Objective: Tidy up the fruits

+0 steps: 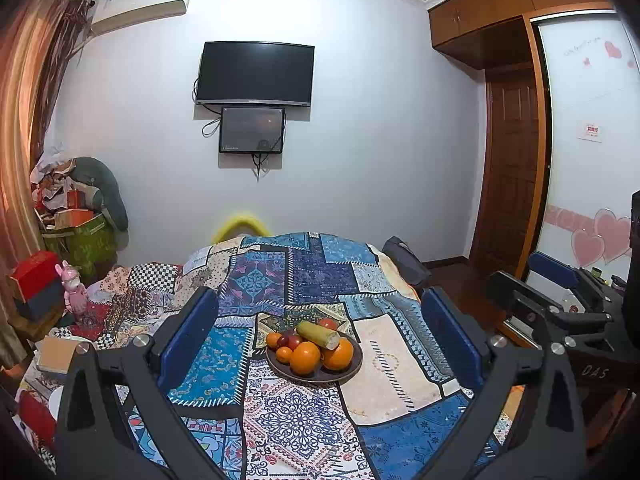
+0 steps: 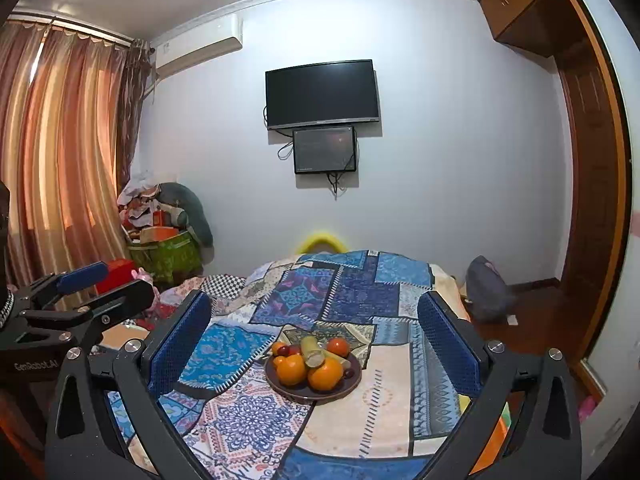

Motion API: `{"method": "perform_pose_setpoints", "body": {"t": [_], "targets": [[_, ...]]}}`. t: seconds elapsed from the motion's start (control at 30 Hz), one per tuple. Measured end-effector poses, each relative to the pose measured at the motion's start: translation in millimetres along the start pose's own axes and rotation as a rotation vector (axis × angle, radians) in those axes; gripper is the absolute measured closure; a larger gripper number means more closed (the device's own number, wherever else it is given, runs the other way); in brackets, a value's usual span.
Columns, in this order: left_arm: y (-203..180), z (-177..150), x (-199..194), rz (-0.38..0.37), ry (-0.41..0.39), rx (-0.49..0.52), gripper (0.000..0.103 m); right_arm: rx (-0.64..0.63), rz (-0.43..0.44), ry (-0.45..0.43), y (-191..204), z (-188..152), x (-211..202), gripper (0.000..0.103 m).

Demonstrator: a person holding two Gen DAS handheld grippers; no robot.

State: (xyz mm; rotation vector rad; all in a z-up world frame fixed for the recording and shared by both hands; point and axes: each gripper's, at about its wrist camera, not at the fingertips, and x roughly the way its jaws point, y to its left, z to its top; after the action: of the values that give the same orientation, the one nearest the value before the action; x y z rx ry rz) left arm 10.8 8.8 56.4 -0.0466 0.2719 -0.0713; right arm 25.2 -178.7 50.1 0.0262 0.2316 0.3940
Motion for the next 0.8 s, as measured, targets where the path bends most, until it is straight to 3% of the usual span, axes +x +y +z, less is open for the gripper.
{"method": "perform_pose_setpoints", "body": {"t": [0.8], "targets": [[-4.3,-2.9,1.7,-0.015,0.01,0.005,0.0,0.015,0.0,-0.023,-0.5,4.6,-9.3,0.0]]}}
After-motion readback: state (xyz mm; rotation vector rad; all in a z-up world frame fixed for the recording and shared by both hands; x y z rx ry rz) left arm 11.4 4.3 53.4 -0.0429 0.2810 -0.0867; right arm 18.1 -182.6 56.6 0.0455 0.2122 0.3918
